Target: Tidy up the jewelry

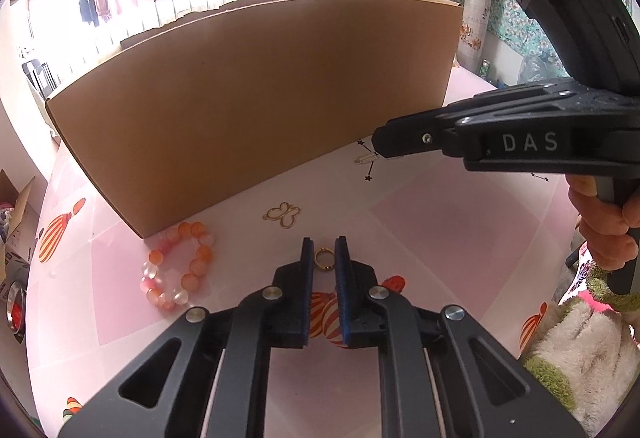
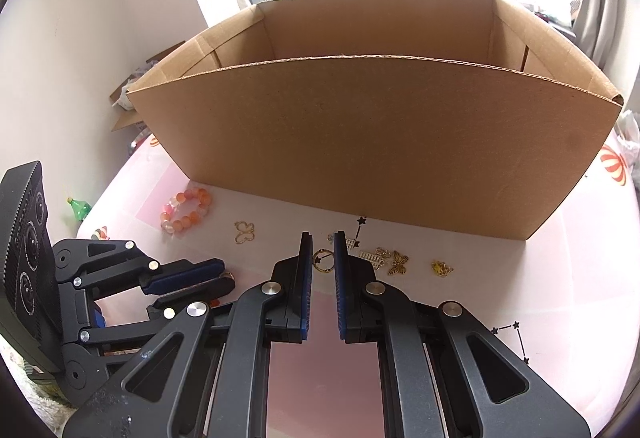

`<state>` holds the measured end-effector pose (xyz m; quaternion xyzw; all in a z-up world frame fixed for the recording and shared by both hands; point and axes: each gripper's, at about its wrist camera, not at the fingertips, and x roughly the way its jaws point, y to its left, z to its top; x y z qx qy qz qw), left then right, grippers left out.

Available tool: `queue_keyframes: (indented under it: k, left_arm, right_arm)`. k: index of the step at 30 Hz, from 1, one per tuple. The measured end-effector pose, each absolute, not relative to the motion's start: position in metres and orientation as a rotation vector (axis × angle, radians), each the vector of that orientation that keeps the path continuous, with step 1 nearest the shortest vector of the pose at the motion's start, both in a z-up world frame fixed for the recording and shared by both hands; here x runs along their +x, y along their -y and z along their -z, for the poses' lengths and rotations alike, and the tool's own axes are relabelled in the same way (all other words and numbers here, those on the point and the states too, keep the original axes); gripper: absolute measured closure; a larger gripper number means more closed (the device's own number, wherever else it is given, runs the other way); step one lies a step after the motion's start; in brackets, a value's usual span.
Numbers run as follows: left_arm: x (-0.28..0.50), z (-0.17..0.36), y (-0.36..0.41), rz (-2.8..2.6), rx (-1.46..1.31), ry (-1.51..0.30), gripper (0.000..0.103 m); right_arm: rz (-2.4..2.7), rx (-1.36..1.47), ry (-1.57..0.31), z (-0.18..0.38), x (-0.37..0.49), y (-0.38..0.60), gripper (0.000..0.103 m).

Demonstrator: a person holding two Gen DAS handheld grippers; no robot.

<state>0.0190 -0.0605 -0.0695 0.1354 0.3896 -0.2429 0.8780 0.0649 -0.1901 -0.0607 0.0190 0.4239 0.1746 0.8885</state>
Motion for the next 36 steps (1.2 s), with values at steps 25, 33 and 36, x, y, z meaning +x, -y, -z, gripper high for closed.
queue_keyframes:
  k: [25,33,36]
  left_arm:
    - [0.010,0.066,0.042,0.619,0.289,-0.880,0.078]
    - [0.000,0.065,0.070,0.612,0.435,-0.850,0.092]
    - [0.000,0.065,0.074,0.609,0.448,-0.843,0.093]
  right_arm:
    - [-0.396,0.082,-0.881,0.061,0.060,0.197,0.095]
    - [-0.401,0.091,-0.881,0.063,0.060,0.200,0.095]
    - [-0.403,0.099,-0.877,0.064,0.060,0.201,0.095]
